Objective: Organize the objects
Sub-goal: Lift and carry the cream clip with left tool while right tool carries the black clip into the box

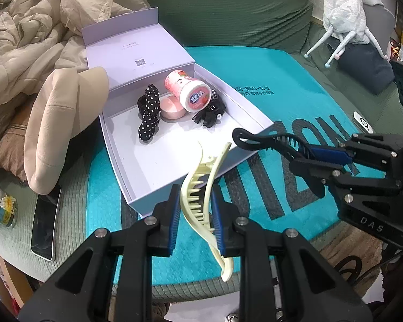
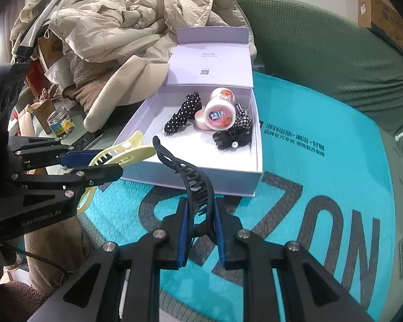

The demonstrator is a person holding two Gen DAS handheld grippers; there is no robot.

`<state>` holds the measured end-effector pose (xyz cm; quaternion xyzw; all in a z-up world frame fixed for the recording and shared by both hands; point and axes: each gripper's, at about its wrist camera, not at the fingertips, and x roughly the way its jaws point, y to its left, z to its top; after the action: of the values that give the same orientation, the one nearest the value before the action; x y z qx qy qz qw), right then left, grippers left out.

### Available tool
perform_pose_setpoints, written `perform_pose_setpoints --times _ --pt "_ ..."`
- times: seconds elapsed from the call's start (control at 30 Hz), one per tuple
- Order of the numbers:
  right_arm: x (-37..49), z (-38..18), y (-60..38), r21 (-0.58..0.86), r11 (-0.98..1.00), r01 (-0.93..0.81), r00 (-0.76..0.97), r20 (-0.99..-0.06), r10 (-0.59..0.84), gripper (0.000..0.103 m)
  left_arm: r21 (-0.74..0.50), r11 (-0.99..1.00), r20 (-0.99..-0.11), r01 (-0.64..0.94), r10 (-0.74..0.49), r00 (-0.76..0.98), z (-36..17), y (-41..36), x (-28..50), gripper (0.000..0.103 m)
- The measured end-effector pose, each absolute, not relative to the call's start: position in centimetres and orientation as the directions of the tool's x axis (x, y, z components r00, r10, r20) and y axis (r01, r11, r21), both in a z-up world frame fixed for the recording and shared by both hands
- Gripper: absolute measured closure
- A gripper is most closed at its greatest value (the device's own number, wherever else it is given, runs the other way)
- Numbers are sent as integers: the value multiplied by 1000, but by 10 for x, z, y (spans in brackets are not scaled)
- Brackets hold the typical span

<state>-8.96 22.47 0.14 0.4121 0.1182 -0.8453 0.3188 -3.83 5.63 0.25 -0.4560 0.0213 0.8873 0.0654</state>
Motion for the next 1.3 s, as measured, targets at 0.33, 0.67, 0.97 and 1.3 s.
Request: perform_pose_setpoints --times 0.33,0.67,0.97,1.3 --pt "-116 4 206 46 -748 662 -451 -773 -447 85 -28 -991 -814 -129 97 -572 -3 46 -61 82" --pt "-140 -1 185 28 -730 683 -440 -782 -442 85 -36 -991 -825 -127 101 -557 -15 33 -89 82" --pt "-161 -10 169 21 -721 692 -427 -794 -433 85 -38 -989 -835 -141 109 -540 -29 26 -112 82" --pt "-185 -22 154 14 -721 693 -414 -810 -414 85 -35 -988 -831 -154 114 -544 -37 22 -136 82"
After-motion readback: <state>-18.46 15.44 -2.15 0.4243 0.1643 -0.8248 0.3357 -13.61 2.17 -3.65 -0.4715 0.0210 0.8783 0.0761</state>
